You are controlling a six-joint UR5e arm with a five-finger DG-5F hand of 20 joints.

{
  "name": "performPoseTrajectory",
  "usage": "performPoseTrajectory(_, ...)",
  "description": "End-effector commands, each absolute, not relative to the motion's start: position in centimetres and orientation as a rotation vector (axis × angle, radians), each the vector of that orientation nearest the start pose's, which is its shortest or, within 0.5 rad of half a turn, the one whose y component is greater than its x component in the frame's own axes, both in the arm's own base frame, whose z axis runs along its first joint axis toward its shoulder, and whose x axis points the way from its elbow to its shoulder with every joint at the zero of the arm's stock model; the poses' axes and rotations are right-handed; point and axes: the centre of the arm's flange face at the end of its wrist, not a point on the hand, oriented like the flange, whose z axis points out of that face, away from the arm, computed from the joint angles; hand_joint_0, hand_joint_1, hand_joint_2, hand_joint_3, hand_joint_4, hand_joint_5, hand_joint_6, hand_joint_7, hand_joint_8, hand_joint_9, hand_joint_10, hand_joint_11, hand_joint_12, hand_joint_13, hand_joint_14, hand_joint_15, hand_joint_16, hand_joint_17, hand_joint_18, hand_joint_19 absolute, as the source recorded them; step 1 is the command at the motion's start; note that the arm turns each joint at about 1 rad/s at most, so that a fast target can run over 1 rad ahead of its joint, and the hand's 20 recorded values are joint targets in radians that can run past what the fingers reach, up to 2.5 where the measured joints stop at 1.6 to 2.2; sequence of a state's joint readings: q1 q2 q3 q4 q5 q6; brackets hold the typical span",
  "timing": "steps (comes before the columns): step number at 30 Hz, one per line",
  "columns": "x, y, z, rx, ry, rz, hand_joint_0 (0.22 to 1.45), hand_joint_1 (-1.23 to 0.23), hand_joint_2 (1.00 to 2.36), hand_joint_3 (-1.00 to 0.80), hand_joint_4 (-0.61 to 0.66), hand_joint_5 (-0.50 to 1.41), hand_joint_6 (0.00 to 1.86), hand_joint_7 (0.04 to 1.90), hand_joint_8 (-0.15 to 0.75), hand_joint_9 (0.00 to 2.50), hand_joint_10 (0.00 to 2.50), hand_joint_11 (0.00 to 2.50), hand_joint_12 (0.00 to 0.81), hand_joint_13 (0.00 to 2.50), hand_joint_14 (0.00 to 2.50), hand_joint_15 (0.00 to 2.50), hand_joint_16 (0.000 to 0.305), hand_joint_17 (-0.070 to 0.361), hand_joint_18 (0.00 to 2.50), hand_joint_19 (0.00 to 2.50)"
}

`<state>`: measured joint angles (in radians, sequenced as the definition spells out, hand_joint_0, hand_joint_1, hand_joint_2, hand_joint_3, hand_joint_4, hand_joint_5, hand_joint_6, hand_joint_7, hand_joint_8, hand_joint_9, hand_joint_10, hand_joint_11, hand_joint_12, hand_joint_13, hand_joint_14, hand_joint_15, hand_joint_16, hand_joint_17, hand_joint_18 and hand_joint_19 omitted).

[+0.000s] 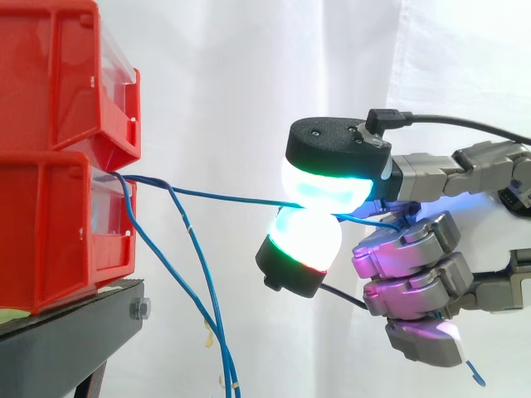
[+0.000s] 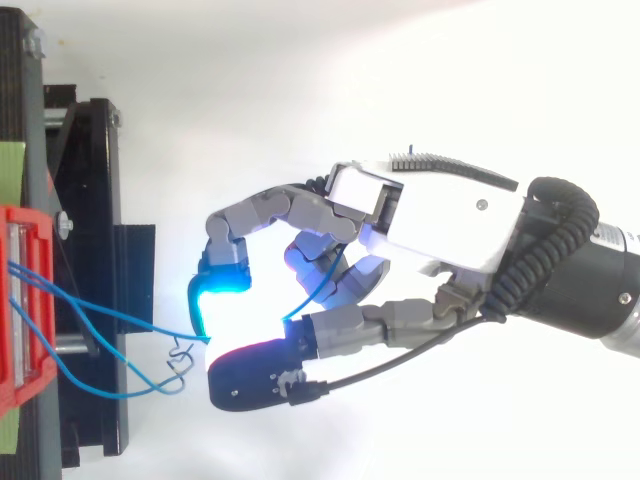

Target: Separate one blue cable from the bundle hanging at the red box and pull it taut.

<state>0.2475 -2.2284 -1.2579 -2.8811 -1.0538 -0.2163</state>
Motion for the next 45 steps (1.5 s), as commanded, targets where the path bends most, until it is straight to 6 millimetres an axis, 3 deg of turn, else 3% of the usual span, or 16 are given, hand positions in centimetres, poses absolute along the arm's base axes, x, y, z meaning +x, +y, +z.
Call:
performPoseTrajectory(1, 73.00, -0.42, 25.94, 1.214, 1.197, 0.788, 0.85, -0.79, 1.03, -0.13, -0.20, -0.19, 0.91, 1.66, 0.268, 1.02, 2.50, 1.81, 0.345, 0.88, 2.50, 1.70, 0.038, 0.085, 1.20, 1.03)
performPoseTrajectory(45, 73.00, -0.42, 25.94, 1.214, 1.197, 0.788, 0.85, -0.79, 1.03, -0.12, -0.20, -0.19, 0.91, 1.66, 0.268, 1.03, 2.50, 1.83, 0.339, 0.88, 2.50, 1.70, 0.037, 0.083, 1.21, 1.11)
